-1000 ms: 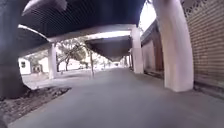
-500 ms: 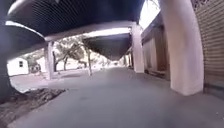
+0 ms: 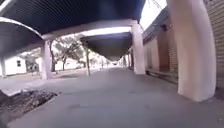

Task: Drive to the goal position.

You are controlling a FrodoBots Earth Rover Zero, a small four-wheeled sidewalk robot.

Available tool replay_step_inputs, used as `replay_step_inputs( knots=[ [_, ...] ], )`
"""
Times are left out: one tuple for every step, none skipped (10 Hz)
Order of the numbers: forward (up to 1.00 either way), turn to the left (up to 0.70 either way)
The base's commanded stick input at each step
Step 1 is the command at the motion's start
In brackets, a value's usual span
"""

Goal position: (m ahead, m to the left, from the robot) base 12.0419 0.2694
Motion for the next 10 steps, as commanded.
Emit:
replay_step_inputs(
  knots=[
    [0.70,0.00],
    [0.70,0.00],
    [0.70,0.00],
    [0.70,0.00],
    [0.70,0.00],
    [0.70,0.00],
    [0.70,0.00],
    [0.70,0.00],
    [0.70,0.00],
    [0.70,0.00]
  ],
)
